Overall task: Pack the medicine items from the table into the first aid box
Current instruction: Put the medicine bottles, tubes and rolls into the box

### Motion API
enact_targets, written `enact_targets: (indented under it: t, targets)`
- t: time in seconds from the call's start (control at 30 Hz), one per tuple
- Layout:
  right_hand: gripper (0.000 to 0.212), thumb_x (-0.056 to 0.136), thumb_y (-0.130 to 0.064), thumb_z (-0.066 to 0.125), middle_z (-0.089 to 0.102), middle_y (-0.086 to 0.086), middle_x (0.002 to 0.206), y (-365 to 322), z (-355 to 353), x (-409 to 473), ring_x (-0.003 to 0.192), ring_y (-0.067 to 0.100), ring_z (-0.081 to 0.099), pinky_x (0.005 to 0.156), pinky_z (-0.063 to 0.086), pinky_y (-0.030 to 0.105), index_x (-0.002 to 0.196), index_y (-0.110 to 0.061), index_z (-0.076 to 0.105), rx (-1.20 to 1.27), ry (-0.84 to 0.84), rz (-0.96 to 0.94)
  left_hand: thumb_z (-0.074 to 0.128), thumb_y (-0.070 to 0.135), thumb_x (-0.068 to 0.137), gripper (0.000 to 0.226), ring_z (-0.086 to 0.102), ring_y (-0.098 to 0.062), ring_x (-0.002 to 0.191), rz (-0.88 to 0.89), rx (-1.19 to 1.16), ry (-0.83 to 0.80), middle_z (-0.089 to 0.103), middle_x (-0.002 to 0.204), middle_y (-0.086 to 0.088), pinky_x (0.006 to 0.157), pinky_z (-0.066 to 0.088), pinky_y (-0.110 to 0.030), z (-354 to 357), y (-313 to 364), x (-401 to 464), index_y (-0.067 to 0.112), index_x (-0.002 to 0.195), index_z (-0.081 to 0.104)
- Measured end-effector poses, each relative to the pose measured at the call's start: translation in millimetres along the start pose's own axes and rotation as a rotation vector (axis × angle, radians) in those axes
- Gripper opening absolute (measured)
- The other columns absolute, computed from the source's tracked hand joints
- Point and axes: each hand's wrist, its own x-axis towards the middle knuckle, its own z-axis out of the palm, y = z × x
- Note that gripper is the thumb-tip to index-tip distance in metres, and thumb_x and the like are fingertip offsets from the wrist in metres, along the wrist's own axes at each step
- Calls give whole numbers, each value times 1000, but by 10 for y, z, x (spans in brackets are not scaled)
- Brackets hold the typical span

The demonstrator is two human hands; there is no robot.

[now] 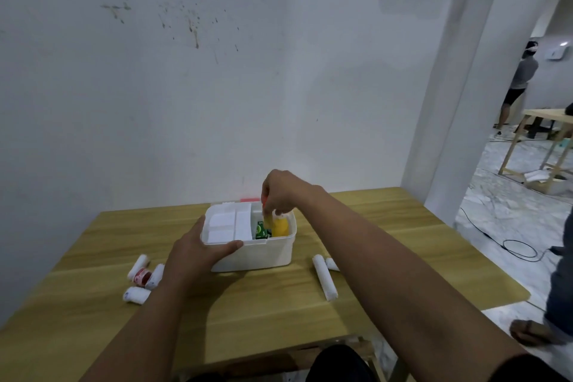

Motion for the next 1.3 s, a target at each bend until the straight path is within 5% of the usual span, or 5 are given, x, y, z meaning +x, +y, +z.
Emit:
enact_targets:
  t: [0.2,0.53,0.87,1.07,1.3]
  targets:
    - [24,67,3,80,68,7,70,-162,338,41,70,24,74,73,64,39,70,-11,61,-309,-5,4,81,69,64,104,53,-27,125,8,8,15,56,144,-1,90,55,-44,-13,0,-2,33,152,38]
    - [27,86,-7,68,45,-2,73,-111,563,-3,84,22,53,76,51,34,75,-18,45,-394,18,-18,78,75,59,107,55,-24,122,6,-22,-4,57,143,2,92,56,-43,-35,-22,-25,37,150,38]
    - [11,85,-3,72,75,16,78,-39,-73,-84,57,27,76,65,65,49,95,2,70,78,111,76,84,64,64,101,54,-27,123,-26,-16,-7,57,143,-1,91,55,-46,-13,14,-11,32,150,41]
    - [11,85,-12,67,74,15,83,467,-267,-377,69,30,76,71,65,46,90,-2,66,-49,174,240,83,67,63,101,55,-31,121,-44,30,-26,58,141,-5,82,53,-42,-40,50,27,28,148,43]
    - [99,66,-78,75,63,9,132,979,228,-654,116,34,64,93,52,43,137,-11,56,-329,-270,562,82,73,57,104,57,-30,119,-55,26,-34,60,139,-4,77,49,-38,-54,91,9,30,145,46]
